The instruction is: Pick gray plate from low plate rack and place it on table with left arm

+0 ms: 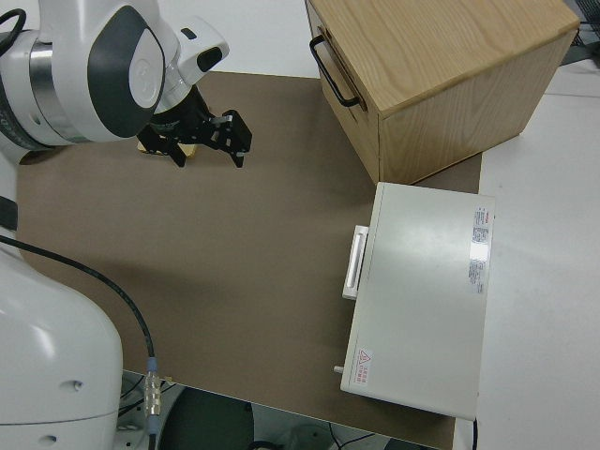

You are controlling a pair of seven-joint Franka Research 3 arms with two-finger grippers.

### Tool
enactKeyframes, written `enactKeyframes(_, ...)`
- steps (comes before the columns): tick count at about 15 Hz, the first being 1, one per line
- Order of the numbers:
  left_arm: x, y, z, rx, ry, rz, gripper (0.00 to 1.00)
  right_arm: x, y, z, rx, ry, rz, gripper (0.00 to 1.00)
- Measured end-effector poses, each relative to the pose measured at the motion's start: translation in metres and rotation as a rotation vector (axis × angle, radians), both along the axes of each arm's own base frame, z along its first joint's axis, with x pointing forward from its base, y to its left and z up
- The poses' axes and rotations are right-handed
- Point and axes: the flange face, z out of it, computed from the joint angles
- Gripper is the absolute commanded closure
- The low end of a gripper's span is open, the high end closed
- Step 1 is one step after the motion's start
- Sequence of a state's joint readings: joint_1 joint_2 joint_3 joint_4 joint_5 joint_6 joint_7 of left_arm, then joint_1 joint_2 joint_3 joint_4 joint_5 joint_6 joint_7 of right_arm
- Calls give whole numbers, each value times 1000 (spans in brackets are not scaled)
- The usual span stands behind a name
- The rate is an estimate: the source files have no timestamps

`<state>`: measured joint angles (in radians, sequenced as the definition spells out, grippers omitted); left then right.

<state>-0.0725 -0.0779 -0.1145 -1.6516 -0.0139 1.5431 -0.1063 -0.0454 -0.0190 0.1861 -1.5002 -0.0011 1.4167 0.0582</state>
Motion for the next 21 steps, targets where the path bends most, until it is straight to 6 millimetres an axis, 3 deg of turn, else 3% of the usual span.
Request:
enactKeyframes(8,1,-2,1,-8,-8,-5,2,0,0,0,0,0,0,11)
enactKeyframes(11,2,8,0,-8,-5,13,5,0,0,0,0,0,0,11)
enactKeyframes(13,6,32,0,-11,-5,17,5,0,0,0,0,0,0,11)
enactKeyframes(17,9,104,3,-24,-12,13,7,0,0,0,0,0,0,11)
enactKeyframes(18,8,130,4,-28,-15,30,7,0,0,0,0,0,0,11)
enactKeyframes(21,3,167,7,-5,-20,71,7,0,0,0,0,0,0,13)
